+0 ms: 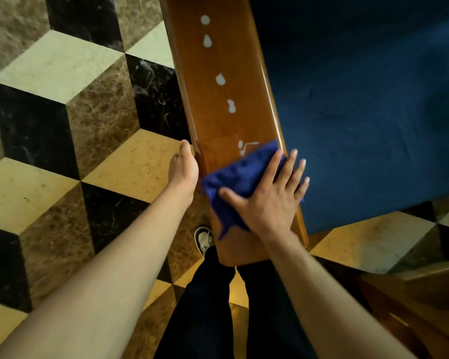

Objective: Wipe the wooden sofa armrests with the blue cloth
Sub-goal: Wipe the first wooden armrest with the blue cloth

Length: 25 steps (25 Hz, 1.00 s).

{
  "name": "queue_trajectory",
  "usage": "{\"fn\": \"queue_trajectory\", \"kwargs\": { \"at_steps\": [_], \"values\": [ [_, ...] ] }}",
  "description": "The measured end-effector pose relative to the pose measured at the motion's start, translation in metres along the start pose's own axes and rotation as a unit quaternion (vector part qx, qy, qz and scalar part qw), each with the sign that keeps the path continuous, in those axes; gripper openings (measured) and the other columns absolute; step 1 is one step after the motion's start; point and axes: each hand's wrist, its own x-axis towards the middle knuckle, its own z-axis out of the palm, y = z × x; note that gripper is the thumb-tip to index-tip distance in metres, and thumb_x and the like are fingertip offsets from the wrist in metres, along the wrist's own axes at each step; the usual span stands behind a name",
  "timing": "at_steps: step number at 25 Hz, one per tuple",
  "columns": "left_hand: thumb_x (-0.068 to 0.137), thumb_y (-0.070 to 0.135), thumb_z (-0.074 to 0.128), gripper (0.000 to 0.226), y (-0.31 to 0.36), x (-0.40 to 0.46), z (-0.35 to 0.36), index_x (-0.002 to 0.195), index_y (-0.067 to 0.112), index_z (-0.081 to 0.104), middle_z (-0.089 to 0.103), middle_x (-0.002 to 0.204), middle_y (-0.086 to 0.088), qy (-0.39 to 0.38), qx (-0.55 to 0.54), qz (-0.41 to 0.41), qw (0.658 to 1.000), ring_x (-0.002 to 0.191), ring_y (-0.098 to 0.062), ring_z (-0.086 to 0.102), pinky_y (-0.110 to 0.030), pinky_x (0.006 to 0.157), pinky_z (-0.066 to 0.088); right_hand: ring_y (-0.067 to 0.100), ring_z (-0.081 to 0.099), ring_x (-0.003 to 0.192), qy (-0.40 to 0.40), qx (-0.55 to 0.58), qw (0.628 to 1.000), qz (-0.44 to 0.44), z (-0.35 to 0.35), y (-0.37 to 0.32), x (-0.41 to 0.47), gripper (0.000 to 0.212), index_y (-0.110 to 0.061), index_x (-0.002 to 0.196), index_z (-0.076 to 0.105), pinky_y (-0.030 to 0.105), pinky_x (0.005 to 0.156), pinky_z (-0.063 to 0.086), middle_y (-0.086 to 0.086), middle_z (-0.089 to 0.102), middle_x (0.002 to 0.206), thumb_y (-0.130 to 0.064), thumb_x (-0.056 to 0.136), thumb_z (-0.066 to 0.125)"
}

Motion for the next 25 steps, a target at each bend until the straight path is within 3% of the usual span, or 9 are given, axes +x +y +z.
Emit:
{"fn": "queue_trajectory", "kwargs": {
  "at_steps": [4,7,10,12,14,16,17,21,25],
  "values": [
    [0.098,0.065,0.025,0.069,0.010,0.006,0.008,0.142,0.019,0.052,0.062,0.140,-0.012,0.017,0.006,0.010,1.000,0.123,-0.036,0.059,-0.056,0.108,0.046,0.037,0.058,0.127,-0.048,0.163,0.981,0.092,-0.027,-0.028,0.135,0.131,-0.014,0.149,0.036,0.043,0.092,0.048,0.014,0.056,0.143,-0.098,0.050,0.055],
    [0.098,0.066,0.023,0.068,0.022,0.008,0.015,0.139,0.023,0.055,0.061,0.140,-0.009,0.043,0.009,0.019,0.999,0.122,-0.034,0.059,-0.056,0.108,0.046,0.029,0.067,0.113,-0.113,0.342,0.923,0.136,-0.036,-0.024,0.186,0.088,-0.019,0.123,0.064,0.033,0.086,0.052,0.006,0.071,0.119,-0.086,0.067,0.058],
    [0.100,0.065,0.023,0.066,0.037,0.007,0.016,0.139,0.021,0.054,0.060,0.142,-0.010,0.067,0.015,0.023,0.997,0.124,-0.035,0.058,-0.055,0.108,0.046,0.023,0.070,0.110,-0.120,0.436,0.880,0.147,-0.027,0.013,0.145,0.040,-0.024,0.100,0.070,0.032,0.087,0.054,0.005,0.074,0.112,-0.062,0.090,0.062],
    [0.101,0.064,0.023,0.065,0.048,0.011,0.016,0.138,0.020,0.053,0.060,0.141,-0.011,0.073,0.017,0.026,0.997,0.122,-0.035,0.059,-0.055,0.107,0.047,0.020,0.062,0.123,-0.143,0.361,0.917,0.087,-0.024,0.033,0.094,0.063,-0.028,0.129,0.059,0.037,0.100,0.051,0.006,0.064,0.137,-0.066,0.080,0.067],
    [0.102,0.063,0.024,0.064,0.059,0.019,0.017,0.137,0.019,0.054,0.061,0.139,-0.011,0.075,0.011,0.025,0.997,0.121,-0.035,0.060,-0.054,0.106,0.048,0.025,0.029,0.152,-0.128,0.180,0.975,-0.004,-0.022,0.032,0.064,0.123,-0.022,0.160,0.015,0.042,0.123,0.026,0.007,0.025,0.168,-0.086,0.065,0.060],
    [0.102,0.062,0.026,0.065,0.075,0.031,0.018,0.140,0.016,0.052,0.060,0.141,-0.012,0.077,0.000,0.028,0.997,0.123,-0.036,0.059,-0.054,0.107,0.047,0.034,-0.002,0.158,-0.088,0.052,0.994,-0.048,-0.027,0.003,0.070,0.147,-0.016,0.160,-0.014,0.049,0.125,0.003,0.010,-0.007,0.172,-0.102,0.056,0.044],
    [0.102,0.061,0.028,0.065,0.085,0.040,0.019,0.140,0.015,0.052,0.060,0.140,-0.013,0.078,-0.002,0.033,0.996,0.123,-0.037,0.059,-0.053,0.107,0.047,0.038,-0.001,0.158,-0.073,0.029,0.996,-0.048,-0.031,-0.019,0.084,0.152,-0.014,0.160,-0.016,0.052,0.125,0.003,0.013,-0.008,0.172,-0.105,0.053,0.040],
    [0.103,0.059,0.031,0.062,0.132,0.080,0.022,0.137,0.014,0.057,0.064,0.136,-0.012,0.046,-0.021,0.046,0.998,0.120,-0.035,0.061,-0.051,0.107,0.047,0.042,0.048,0.136,-0.027,0.087,0.994,0.057,-0.042,-0.097,0.197,0.145,-0.009,0.156,0.021,0.055,0.107,0.042,0.019,0.042,0.155,-0.103,0.048,0.050],
    [0.101,0.062,0.031,0.048,0.176,0.120,0.013,0.101,0.030,0.067,0.072,0.108,0.001,-0.013,-0.033,0.060,0.998,0.096,-0.022,0.067,-0.043,0.092,0.053,0.034,0.068,0.108,-0.076,0.332,0.920,0.196,-0.057,-0.098,0.289,0.091,-0.014,0.125,0.063,0.045,0.093,0.057,0.013,0.070,0.122,-0.086,0.070,0.059]
  ]
}}
